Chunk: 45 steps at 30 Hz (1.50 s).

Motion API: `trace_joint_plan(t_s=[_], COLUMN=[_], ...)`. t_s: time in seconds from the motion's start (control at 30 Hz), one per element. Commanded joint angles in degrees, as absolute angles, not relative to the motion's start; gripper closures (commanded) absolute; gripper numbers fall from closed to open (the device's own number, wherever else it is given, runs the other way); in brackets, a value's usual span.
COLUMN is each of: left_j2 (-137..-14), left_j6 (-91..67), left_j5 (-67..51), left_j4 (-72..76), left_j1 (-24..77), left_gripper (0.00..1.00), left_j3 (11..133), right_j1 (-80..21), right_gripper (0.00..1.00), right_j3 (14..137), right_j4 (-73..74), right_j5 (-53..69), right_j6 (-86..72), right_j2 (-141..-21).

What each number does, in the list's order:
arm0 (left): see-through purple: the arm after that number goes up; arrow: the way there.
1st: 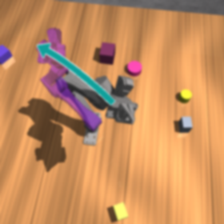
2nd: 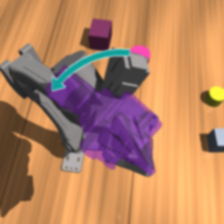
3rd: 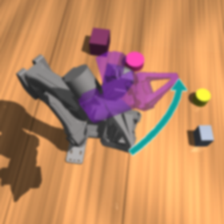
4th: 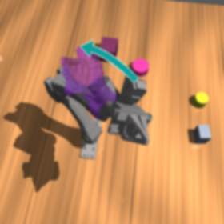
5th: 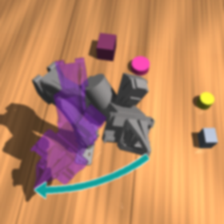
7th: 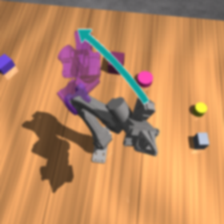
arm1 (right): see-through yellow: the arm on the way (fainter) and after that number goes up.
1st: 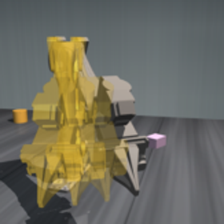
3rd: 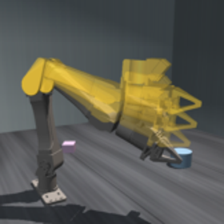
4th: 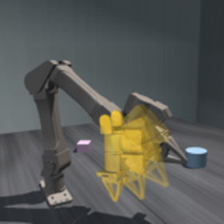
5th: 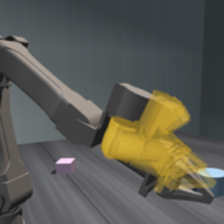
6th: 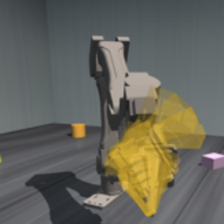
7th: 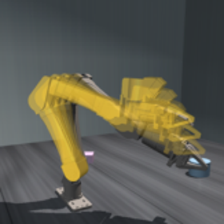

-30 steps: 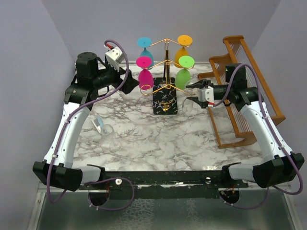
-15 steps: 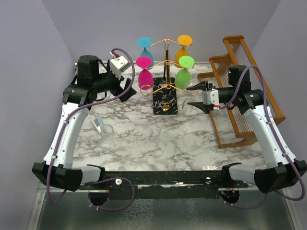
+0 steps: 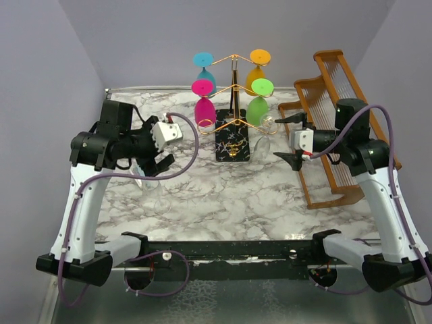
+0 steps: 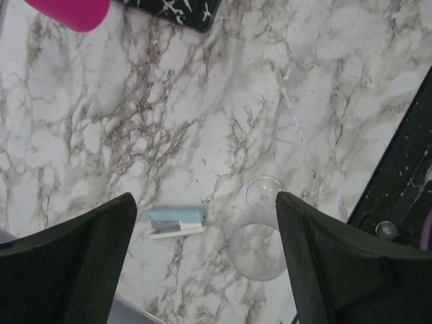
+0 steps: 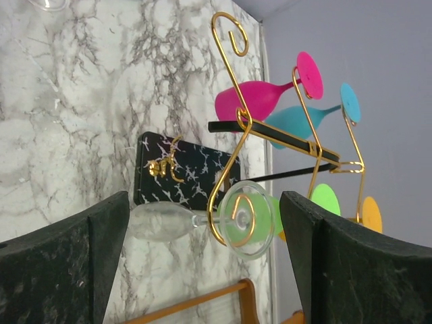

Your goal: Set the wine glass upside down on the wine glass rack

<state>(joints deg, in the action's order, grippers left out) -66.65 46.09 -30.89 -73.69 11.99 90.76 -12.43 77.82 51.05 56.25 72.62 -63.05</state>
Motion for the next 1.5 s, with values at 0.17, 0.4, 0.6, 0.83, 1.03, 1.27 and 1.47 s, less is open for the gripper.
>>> trace_joint_plan(t_s=[0.17, 0.4, 0.6, 0.83, 1.03, 1.27, 1.47], left_j2=[-64.56, -64.44, -65.29, -66.08, -66.85, -67.88, -68.70], left_j6=[50.05, 50.29, 50.49, 50.88, 50.95, 51.33, 51.65], left_j5=[-23.65, -18.03, -16.43, -16.17, -16.73, -18.32, -19.55], left_j4=[-81.30, -81.25, -81.12, -81.07, -80.07, -79.76, -81.22], left_j1=[11.69, 11.65, 11.63, 11.69, 11.75, 11.74, 11.72], left_gripper=[0.23, 0.32, 0.38, 0.48, 0.59, 0.73, 0.88], left_j3=[84.90, 80.77, 79.48, 78.12, 76.09, 75.23, 77.32], right_j1=[-12.83, -12.83, -12.83, -12.81, -12.83, -12.83, -12.83], right_gripper=[0.00, 0.00, 0.01, 0.01, 0.00, 0.00, 0.01], right_j3=[75.83, 75.64, 74.20, 72.76, 72.30, 72.95, 74.18], right_j4=[52.64, 51.67, 51.05, 50.16, 49.72, 49.15, 48.02], right_j5=[51.48, 51.53, 51.09, 50.07, 50.01, 47.01, 41.65], right_j6=[71.69, 71.71, 72.25, 72.69, 73.01, 73.00, 71.43], right_j2=[-60.27, -60.87, -61.08, -61.12, -61.35, -61.45, -61.68])
